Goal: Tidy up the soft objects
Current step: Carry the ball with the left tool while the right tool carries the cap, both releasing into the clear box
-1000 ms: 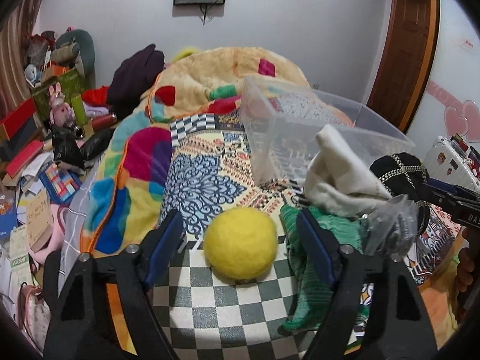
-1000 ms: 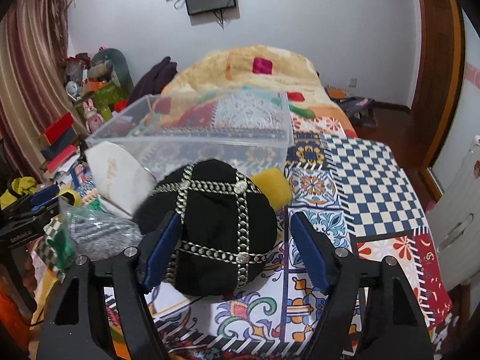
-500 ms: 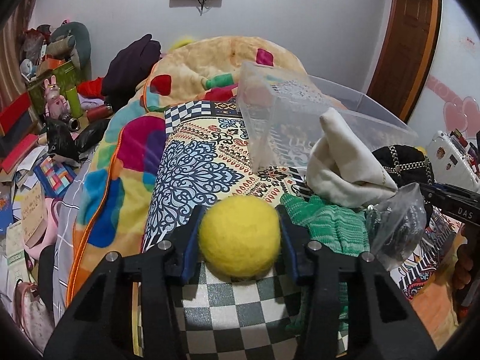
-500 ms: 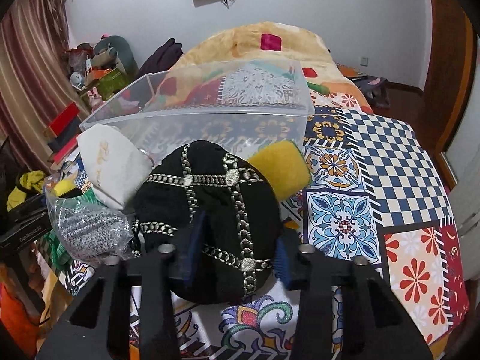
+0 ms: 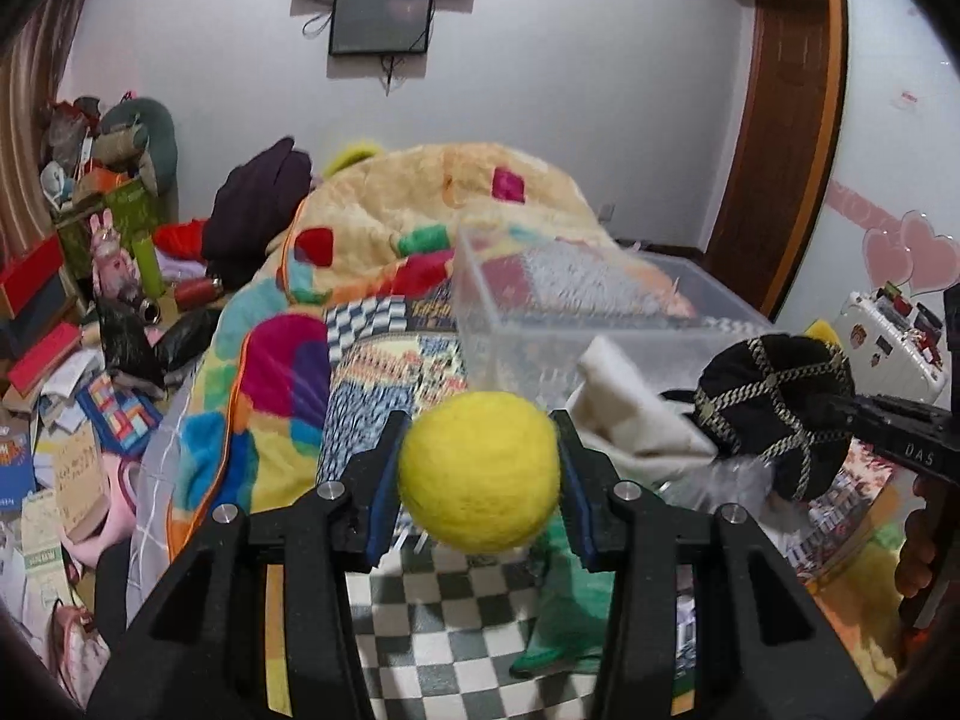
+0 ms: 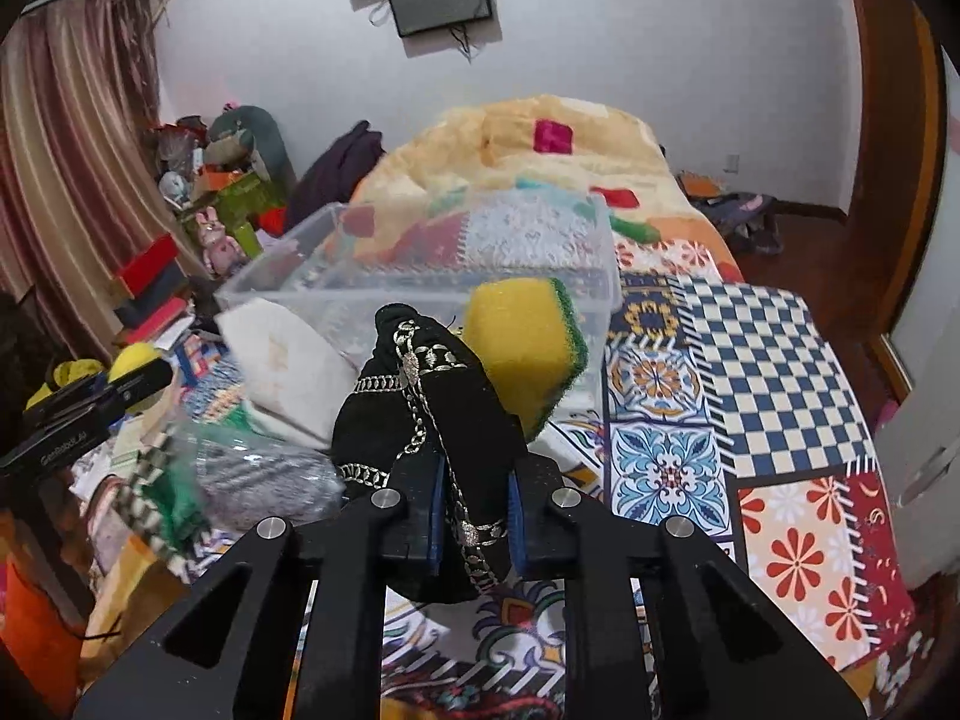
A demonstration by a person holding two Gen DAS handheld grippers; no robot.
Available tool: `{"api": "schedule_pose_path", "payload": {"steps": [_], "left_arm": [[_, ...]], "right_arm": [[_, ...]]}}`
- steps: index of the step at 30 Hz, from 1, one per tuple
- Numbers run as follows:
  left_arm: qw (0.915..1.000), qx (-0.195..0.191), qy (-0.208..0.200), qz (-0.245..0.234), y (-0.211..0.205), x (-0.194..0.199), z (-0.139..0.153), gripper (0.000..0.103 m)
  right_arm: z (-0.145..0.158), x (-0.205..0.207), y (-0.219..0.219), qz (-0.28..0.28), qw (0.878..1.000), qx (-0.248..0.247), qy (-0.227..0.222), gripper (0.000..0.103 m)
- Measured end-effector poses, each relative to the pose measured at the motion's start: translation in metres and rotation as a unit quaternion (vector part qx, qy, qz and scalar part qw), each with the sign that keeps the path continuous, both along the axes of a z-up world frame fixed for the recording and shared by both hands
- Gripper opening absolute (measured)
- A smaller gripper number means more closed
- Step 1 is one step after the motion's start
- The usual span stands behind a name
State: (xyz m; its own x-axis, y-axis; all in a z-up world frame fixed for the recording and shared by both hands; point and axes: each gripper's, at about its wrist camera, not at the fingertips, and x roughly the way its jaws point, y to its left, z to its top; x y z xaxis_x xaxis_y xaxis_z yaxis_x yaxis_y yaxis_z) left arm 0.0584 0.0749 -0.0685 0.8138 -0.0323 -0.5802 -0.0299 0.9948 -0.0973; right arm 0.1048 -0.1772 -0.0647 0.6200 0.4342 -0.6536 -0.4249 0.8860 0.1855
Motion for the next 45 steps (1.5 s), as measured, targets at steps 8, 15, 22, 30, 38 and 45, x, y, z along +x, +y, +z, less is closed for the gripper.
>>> {"api": "schedule_pose_path", "payload": {"steps": [8,15,22,30,38,45], "left_arm": [[0.9996,0.008,-0.018,-0.022,-0.016,0.001,0.015,0.045],[0.9994,0.011,-0.014,-0.03,-0.024,0.0,0.014,0.045],[0.9993,0.016,-0.012,-0.033,-0.027,-0.001,0.013,0.045],[0.9991,0.021,-0.018,-0.031,-0.031,0.0,0.016,0.045],[0.9985,0.028,-0.039,-0.027,-0.032,0.009,0.034,0.045],[0.9968,0.034,-0.062,-0.039,-0.035,0.031,0.056,0.045]], "right_arm": [[-0.018,0.013,0.003,0.015,0.999,0.004,0.047,0.018],[-0.041,0.026,-0.008,0.007,0.995,0.008,0.095,0.032],[-0.046,0.017,-0.028,-0.005,0.993,0.03,0.116,0.051],[-0.021,-0.008,-0.02,0.013,0.998,0.015,0.053,0.013],[0.029,-0.017,-0.009,0.037,0.998,0.039,-0.03,0.012],[0.058,-0.004,0.004,0.038,0.995,0.049,-0.079,0.012]]}}
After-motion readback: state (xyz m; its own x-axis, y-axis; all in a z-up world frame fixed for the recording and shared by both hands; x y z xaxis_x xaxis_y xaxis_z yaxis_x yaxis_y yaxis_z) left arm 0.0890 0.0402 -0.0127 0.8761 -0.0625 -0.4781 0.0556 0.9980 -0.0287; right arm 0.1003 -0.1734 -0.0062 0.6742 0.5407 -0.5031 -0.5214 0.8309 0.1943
